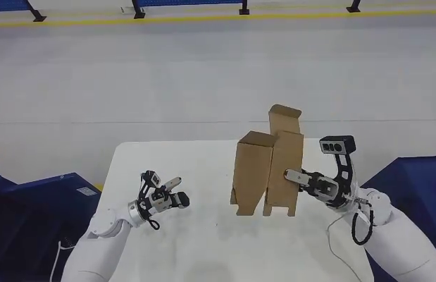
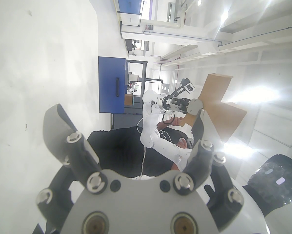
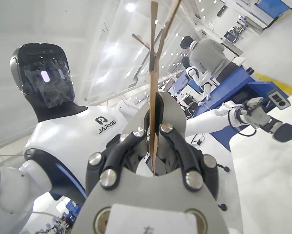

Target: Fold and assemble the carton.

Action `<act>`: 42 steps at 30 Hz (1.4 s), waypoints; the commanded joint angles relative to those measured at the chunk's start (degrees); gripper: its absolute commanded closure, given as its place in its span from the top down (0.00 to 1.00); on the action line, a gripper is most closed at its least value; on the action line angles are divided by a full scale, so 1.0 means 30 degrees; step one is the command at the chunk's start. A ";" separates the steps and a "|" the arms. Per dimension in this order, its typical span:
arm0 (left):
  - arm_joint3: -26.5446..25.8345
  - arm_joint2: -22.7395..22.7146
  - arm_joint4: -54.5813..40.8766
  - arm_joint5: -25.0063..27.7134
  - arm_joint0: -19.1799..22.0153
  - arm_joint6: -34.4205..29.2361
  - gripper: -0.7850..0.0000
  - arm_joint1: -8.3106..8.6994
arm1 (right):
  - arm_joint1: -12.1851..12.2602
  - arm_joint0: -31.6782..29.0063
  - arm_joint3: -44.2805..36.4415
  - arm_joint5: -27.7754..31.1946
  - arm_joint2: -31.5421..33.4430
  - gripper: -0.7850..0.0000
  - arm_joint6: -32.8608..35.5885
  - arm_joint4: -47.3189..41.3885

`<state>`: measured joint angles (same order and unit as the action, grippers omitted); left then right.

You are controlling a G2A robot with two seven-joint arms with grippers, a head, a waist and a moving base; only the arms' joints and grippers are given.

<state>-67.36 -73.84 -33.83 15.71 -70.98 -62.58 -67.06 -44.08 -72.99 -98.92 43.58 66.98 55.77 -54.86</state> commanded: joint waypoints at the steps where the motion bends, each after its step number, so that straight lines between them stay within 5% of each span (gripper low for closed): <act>1: 0.0000 0.0000 0.0000 0.0000 0.0000 0.0000 1.00 0.0000 | 0.0000 0.0000 0.0000 -0.0001 0.0000 0.00 0.0000 -0.0001; 8: -0.0707 -0.0725 0.0283 0.0805 -0.0324 0.0827 1.00 0.0138 | -0.0130 0.0693 0.1858 -0.5093 -0.0407 0.00 -0.1711 0.3344; 14: -0.2708 -0.1552 0.1433 0.1447 -0.1070 0.1251 1.00 0.0402 | -0.0592 0.1361 0.2922 -0.7187 -0.2271 0.00 -0.1564 0.6145; 18: -0.4360 -0.1246 0.3114 0.2080 -0.1804 0.2186 1.00 0.0432 | -0.1092 0.1800 0.3554 -0.7505 -0.3830 0.00 -0.0320 0.5747; 21: -0.5440 -0.0826 0.3359 0.1937 -0.2279 0.2515 0.94 0.0402 | -0.1467 0.2188 0.4167 -0.7150 -0.4605 0.00 -0.0078 0.5533; 23: -0.6059 -0.0610 0.3586 0.2022 -0.2599 0.2596 0.78 0.0400 | -0.1671 0.2423 0.4559 -0.6954 -0.4913 0.00 -0.0050 0.5445; 25: -0.6408 -0.0446 0.3971 0.2149 -0.2836 0.2733 0.82 0.0408 | -0.1843 0.2601 0.4870 -0.6792 -0.5125 0.00 -0.0040 0.5379; 29: -0.6889 -0.0175 0.4517 0.2618 -0.3140 0.2761 0.80 0.0430 | -0.2140 0.2836 0.5424 -0.6654 -0.5512 0.00 -0.0103 0.5594; 38: -0.6845 0.0333 0.4925 0.2440 -0.3122 0.2887 0.51 0.0454 | -0.2650 0.3148 0.5838 -0.6376 -0.5935 0.00 -0.0366 0.6218; 42: -0.6565 0.0550 0.4645 0.2145 -0.2903 0.2453 0.48 0.0468 | -0.2777 0.3204 0.5886 -0.6286 -0.5851 0.00 -0.0376 0.6402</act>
<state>-87.32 -72.27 -19.69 22.20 -79.87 -54.95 -65.68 -52.33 -63.41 -81.31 24.68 49.36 54.66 -35.86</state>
